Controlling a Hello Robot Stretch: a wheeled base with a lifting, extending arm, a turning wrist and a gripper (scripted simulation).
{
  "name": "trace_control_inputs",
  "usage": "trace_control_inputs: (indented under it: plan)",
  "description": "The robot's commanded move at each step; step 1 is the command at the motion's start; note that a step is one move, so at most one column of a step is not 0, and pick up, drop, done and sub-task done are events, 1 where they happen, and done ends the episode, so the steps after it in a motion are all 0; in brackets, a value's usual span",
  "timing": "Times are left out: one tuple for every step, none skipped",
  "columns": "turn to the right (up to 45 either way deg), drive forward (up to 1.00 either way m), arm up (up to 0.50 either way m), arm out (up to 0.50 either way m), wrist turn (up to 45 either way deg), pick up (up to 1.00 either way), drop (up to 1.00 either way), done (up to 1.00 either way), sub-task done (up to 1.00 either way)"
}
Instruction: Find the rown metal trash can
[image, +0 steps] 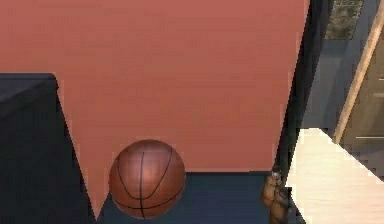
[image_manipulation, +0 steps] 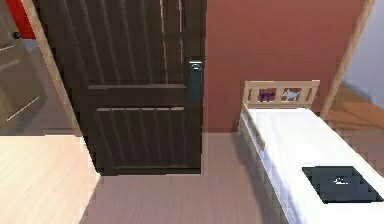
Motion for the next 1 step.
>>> trace_control_inputs:
  plan:
    - [45.0, 0.00, 0.00, 0.00, 0.0, 0.00, 0.00, 0.00, 0.00]
